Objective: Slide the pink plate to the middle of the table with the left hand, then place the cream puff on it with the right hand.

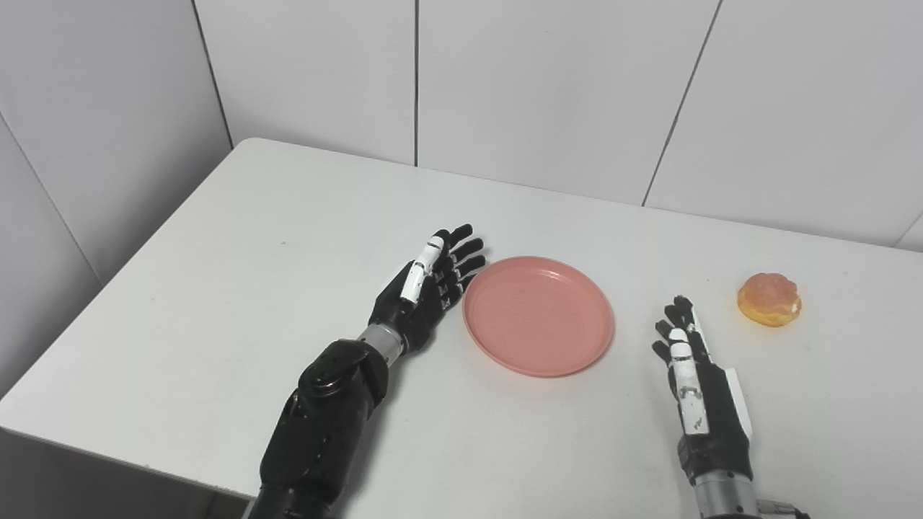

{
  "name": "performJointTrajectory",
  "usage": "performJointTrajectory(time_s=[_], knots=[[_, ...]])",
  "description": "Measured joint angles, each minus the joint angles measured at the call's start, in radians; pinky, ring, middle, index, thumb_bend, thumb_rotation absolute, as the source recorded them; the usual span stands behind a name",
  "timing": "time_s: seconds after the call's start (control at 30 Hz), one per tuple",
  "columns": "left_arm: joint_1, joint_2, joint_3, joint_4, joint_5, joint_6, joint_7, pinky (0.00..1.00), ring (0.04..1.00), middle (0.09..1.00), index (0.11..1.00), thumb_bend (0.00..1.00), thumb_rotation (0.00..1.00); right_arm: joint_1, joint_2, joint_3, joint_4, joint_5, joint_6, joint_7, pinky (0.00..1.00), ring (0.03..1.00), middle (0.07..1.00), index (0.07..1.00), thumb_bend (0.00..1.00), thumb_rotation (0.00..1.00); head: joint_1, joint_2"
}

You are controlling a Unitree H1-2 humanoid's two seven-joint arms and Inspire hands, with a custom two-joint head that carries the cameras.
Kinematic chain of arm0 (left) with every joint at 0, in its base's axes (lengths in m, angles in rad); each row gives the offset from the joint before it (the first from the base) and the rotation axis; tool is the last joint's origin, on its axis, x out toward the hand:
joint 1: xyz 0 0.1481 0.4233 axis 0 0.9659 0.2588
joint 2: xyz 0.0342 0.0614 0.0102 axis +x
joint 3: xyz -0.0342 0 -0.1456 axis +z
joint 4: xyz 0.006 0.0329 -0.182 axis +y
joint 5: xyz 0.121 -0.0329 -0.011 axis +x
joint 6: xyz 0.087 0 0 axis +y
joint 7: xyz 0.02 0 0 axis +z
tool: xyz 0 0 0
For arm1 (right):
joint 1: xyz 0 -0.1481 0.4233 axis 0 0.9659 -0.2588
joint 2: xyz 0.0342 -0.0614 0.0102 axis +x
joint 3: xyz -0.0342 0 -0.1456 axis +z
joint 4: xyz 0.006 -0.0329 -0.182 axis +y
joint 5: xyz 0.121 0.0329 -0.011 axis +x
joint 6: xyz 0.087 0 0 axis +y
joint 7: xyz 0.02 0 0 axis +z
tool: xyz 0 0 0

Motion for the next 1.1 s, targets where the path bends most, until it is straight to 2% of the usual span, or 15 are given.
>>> performJointTrajectory(time_s=[0.2, 0.4, 0.83, 0.97, 1.1], knots=[[0.039, -0.017, -0.021, -0.062, 0.0, 0.038, -0.013, 0.94, 0.946, 0.947, 0.93, 0.4, 1.0, -0.001, 0.015, 0.002, -0.001, -0.021, 0.009, -0.019, 0.94, 0.943, 0.959, 0.968, 0.29, 1.0, -0.04, 0.009], [0.056, -0.017, -0.021, -0.086, 0.0, 0.044, -0.014, 0.94, 0.95, 0.955, 0.946, 0.4, 1.0, -0.007, 0.037, 0.003, -0.01, -0.038, 0.032, -0.029, 0.93, 0.936, 0.95, 0.959, 0.26, 1.0, -0.071, 0.017], [0.072, -0.016, -0.02, -0.098, 0.002, 0.035, -0.017, 0.93, 0.937, 0.941, 0.931, 0.39, 1.0, -0.016, 0.039, -0.006, -0.019, -0.047, 0.033, -0.041, 0.95, 0.942, 0.953, 0.96, 0.3, 1.0, -0.127, 0.017], [0.076, -0.016, -0.022, -0.098, 0.008, 0.023, -0.016, 0.93, 0.939, 0.944, 0.933, 0.39, 1.0, -0.027, 0.037, -0.014, -0.023, -0.065, 0.033, -0.05, 0.94, 0.938, 0.952, 0.96, 0.26, 1.0, -0.146, 0.014], [0.08, -0.017, -0.022, -0.098, 0.026, 0.006, -0.016, 0.93, 0.935, 0.942, 0.931, 0.39, 1.0, -0.045, 0.031, -0.018, -0.033, -0.079, 0.032, -0.052, 0.92, 0.942, 0.958, 0.965, 0.3, 1.0, -0.17, 0.005]])
